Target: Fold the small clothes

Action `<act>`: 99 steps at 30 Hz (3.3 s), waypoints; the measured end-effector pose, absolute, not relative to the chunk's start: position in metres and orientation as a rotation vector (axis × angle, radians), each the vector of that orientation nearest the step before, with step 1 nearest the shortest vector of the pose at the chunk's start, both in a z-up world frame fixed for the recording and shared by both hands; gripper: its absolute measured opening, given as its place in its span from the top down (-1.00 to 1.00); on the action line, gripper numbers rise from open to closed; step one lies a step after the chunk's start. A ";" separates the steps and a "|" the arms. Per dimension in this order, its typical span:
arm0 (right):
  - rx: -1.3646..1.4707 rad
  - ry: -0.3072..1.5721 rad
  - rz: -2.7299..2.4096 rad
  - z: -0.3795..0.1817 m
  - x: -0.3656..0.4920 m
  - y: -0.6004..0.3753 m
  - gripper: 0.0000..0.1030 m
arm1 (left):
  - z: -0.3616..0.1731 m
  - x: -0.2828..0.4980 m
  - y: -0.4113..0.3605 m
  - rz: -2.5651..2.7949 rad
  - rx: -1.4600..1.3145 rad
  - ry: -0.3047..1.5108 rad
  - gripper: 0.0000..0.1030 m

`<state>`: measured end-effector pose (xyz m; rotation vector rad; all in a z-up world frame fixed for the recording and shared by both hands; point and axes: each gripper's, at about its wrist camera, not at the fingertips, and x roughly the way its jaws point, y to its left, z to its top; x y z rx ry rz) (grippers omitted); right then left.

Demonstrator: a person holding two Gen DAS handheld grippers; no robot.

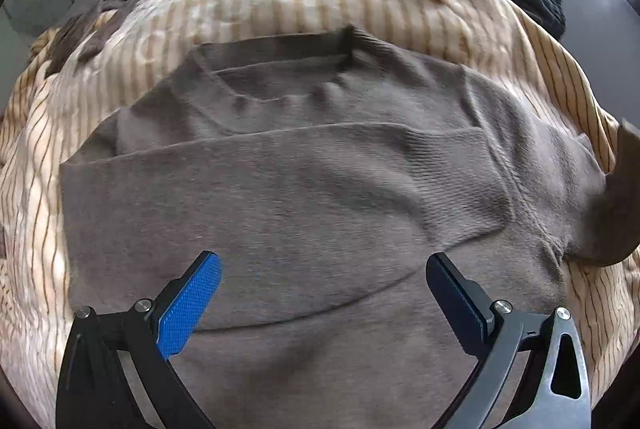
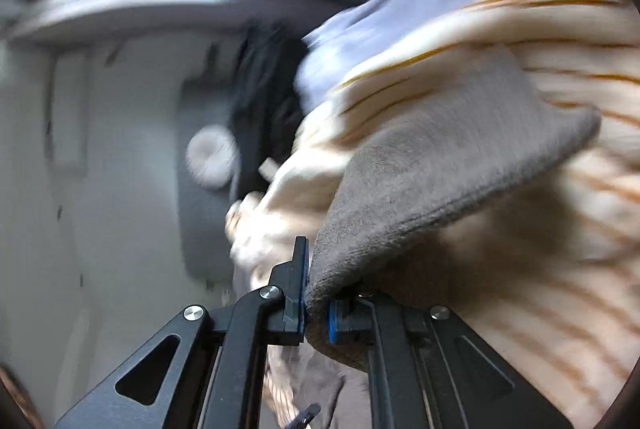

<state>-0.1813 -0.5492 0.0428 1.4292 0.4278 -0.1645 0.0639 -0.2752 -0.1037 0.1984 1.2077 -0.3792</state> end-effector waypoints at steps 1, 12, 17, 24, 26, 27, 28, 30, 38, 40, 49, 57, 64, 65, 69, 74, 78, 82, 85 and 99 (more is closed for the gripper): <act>1.389 0.450 -0.124 0.051 -0.167 -0.541 0.84 | -0.104 0.066 -0.269 -0.372 0.186 1.206 -1.00; 0.914 0.881 0.331 0.059 0.021 -0.335 0.84 | -0.082 0.113 -0.151 -0.211 0.100 1.166 -1.00; 0.800 1.140 0.319 -0.002 0.053 -0.266 0.78 | -0.052 0.125 -0.077 -0.170 0.070 1.174 -1.00; 1.022 1.118 0.179 -0.017 0.029 -0.283 0.00 | -0.042 0.122 -0.038 -0.159 0.024 1.171 -1.00; 1.031 1.079 0.124 -0.009 0.031 -0.291 0.00 | -0.041 0.123 -0.030 -0.154 -0.004 1.169 -1.00; 1.031 1.055 0.098 -0.006 0.033 -0.295 0.03 | -0.040 0.123 -0.027 -0.153 -0.014 1.168 -1.00; 1.027 1.037 0.084 -0.003 0.036 -0.295 0.13 | -0.039 0.123 -0.022 -0.150 -0.024 1.165 -1.00; 0.972 1.013 0.091 0.008 0.049 -0.284 0.84 | -0.036 0.123 -0.015 -0.144 -0.031 1.156 -1.00; 0.416 1.172 0.336 0.022 0.084 -0.158 0.84 | -0.031 0.125 0.011 -0.127 -0.044 1.145 -1.00; 0.306 1.231 0.356 0.012 0.083 -0.134 0.82 | -0.030 0.126 0.013 -0.139 -0.059 1.151 -1.00; 0.357 1.285 0.342 0.013 0.050 -0.155 0.08 | -0.034 0.141 -0.026 -0.315 -0.140 1.199 -1.00; 1.075 1.210 0.044 -0.010 -0.047 -0.314 0.08 | -0.069 0.163 -0.071 -0.419 -0.184 1.322 -0.46; 1.317 1.019 -0.123 -0.030 -0.075 -0.360 0.16 | -0.064 0.168 -0.063 -0.429 -0.237 1.299 0.72; 1.307 1.005 -0.133 -0.029 -0.074 -0.363 0.78 | -0.060 0.166 -0.061 -0.425 -0.235 1.287 0.77; 1.145 1.046 -0.124 -0.013 -0.065 -0.371 0.88 | -0.051 0.151 -0.059 -0.431 -0.213 1.259 0.77; 1.056 1.115 -0.123 -0.021 -0.066 -0.380 0.88 | -0.069 0.136 -0.065 -0.426 -0.136 1.278 0.77; 1.037 1.145 -0.103 -0.031 -0.071 -0.383 0.87 | -0.067 0.136 -0.059 -0.392 -0.095 1.272 0.76; 1.000 1.203 -0.075 -0.021 -0.073 -0.376 0.68 | -0.054 0.137 -0.045 -0.341 -0.027 1.261 0.76; 0.862 1.171 -0.021 0.012 -0.077 -0.365 0.09 | -0.042 0.138 -0.043 -0.351 -0.021 1.243 0.76; 1.004 1.049 -0.025 -0.025 -0.006 -0.445 0.03 | -0.061 0.137 -0.089 -0.366 0.055 1.238 0.76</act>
